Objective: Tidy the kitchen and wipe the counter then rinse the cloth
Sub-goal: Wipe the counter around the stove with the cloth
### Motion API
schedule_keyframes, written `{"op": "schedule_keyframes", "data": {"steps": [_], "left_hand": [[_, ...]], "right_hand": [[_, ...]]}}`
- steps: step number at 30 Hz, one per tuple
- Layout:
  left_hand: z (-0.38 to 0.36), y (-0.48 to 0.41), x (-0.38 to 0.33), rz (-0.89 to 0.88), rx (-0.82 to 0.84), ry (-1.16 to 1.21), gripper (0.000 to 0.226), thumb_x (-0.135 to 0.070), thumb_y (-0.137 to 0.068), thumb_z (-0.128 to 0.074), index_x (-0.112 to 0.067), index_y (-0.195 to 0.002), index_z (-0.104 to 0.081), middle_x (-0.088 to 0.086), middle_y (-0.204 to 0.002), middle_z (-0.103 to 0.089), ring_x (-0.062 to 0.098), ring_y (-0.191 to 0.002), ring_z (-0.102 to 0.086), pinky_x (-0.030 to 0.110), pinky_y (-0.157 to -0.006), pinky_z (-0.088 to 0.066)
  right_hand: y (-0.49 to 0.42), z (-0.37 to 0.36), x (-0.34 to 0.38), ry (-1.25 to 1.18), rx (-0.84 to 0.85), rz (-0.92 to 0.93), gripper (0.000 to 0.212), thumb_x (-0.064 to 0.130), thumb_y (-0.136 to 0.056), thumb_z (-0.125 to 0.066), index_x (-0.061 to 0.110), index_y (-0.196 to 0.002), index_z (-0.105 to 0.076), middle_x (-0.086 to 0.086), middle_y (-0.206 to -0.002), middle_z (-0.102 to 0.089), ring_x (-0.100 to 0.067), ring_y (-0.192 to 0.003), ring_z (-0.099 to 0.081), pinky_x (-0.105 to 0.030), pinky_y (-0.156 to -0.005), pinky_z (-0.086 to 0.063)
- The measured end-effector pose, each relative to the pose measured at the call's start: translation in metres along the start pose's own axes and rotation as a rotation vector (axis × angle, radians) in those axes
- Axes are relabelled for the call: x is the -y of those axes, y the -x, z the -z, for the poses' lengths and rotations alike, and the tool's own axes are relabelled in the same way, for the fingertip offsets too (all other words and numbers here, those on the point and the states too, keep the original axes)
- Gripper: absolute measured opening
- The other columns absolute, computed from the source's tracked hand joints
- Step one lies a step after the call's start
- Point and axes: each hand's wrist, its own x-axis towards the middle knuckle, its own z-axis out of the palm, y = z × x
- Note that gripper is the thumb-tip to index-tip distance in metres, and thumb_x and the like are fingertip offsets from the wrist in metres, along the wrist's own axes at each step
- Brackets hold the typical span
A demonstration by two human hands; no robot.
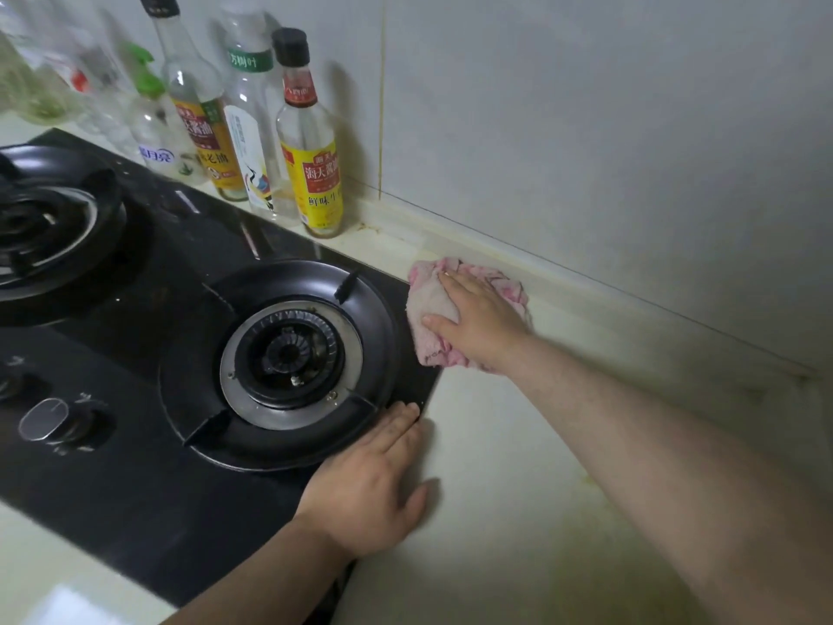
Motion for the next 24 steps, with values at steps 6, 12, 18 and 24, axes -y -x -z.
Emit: {"op": "schedule_keyframes", "data": {"steps": [6,12,18,24], "left_hand": [[0.0,0.001,0.001,0.003,0.024,0.01,0.069,-0.056,-0.086,-0.046,-0.018,-0.143,-0.045,0.001,-0.155,-0.038,0.014,-0.144,-0.032,0.04,-0.112,-0.037],[0.0,0.0,0.001,0.054,0.095,0.039,0.077,-0.061,-0.087,-0.032,-0.027,-0.155,-0.02,-0.011,-0.163,-0.005,0.002,-0.149,0.0,0.033,-0.122,-0.015],[0.001,0.001,-0.001,0.06,0.07,0.028,0.074,-0.059,-0.087,-0.038,-0.025,-0.152,-0.028,-0.007,-0.162,-0.018,0.007,-0.149,-0.013,0.039,-0.119,-0.024],[-0.004,0.001,0.001,0.049,0.072,-0.014,0.071,-0.058,-0.083,-0.046,-0.022,-0.144,-0.041,-0.002,-0.154,-0.039,0.012,-0.142,-0.035,0.04,-0.108,-0.042]], "right_hand": [[-0.037,0.002,0.025,0.005,0.019,0.064,0.069,0.05,-0.1,-0.042,0.016,-0.156,-0.019,-0.001,-0.164,-0.015,-0.018,-0.151,-0.012,-0.029,-0.12,-0.003],[-0.076,-0.002,0.057,0.018,0.018,0.157,0.063,0.043,-0.103,-0.038,0.015,-0.156,-0.02,-0.002,-0.165,-0.014,-0.018,-0.151,-0.013,-0.028,-0.12,-0.003],[-0.055,0.004,0.039,0.021,0.019,0.2,0.065,0.038,-0.102,-0.042,0.015,-0.157,-0.017,-0.003,-0.165,-0.013,-0.017,-0.151,-0.012,-0.017,-0.111,0.004],[-0.029,0.006,0.0,0.06,0.065,0.145,0.075,0.051,-0.096,-0.05,0.018,-0.156,-0.019,0.0,-0.164,-0.016,-0.015,-0.151,-0.013,-0.021,-0.115,-0.003]]}}
